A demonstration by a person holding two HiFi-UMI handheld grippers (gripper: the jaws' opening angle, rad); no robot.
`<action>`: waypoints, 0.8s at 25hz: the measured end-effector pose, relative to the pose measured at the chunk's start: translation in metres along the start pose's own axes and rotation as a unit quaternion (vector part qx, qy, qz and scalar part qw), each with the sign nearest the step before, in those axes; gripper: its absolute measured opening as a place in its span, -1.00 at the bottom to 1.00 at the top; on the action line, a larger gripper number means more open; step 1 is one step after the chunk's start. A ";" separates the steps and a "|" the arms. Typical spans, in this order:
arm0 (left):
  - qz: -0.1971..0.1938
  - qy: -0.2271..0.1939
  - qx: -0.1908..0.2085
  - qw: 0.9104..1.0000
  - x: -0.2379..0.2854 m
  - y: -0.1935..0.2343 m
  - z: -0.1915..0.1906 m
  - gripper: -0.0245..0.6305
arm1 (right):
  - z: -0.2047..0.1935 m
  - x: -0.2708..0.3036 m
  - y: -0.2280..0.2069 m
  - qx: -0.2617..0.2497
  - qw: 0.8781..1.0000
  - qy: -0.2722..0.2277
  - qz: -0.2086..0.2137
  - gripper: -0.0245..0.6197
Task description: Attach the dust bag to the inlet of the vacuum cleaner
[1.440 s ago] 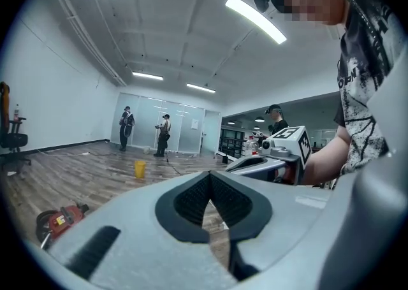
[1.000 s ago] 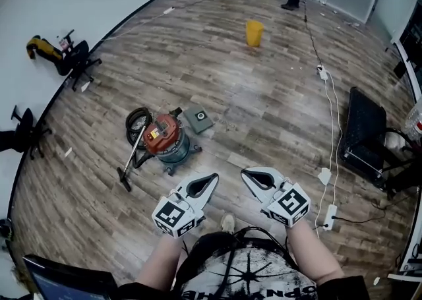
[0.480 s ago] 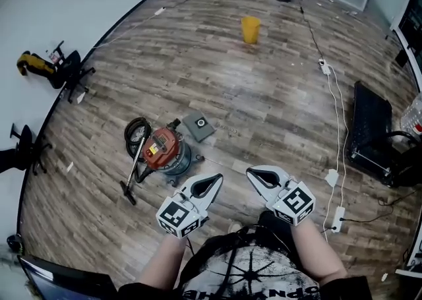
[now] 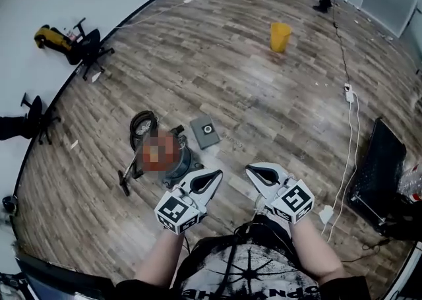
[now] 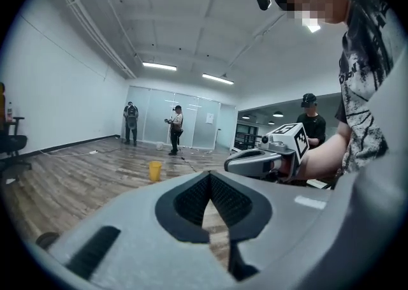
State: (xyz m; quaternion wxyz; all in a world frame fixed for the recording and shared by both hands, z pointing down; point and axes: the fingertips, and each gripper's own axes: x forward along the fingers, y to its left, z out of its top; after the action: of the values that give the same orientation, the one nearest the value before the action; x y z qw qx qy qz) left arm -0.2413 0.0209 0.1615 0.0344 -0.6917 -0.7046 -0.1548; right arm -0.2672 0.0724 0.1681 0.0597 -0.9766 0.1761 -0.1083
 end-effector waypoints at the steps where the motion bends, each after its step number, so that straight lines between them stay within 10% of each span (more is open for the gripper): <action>1: 0.009 -0.003 0.000 1.000 0.011 0.006 0.007 -0.92 | 0.003 0.003 -0.014 -0.005 1.000 0.004 0.012 -0.90; 20: 0.141 -0.037 -0.055 0.988 0.103 0.176 0.044 -0.92 | 0.045 0.146 -0.158 -0.078 0.981 0.051 0.169 -0.90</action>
State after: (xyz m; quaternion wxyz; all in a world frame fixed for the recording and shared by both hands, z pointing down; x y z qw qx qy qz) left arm -0.0650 0.1314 0.1770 -0.0079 -0.7903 -0.5910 -0.1615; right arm -0.0710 0.1712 0.1771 -0.0081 -0.9275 0.3494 -0.1324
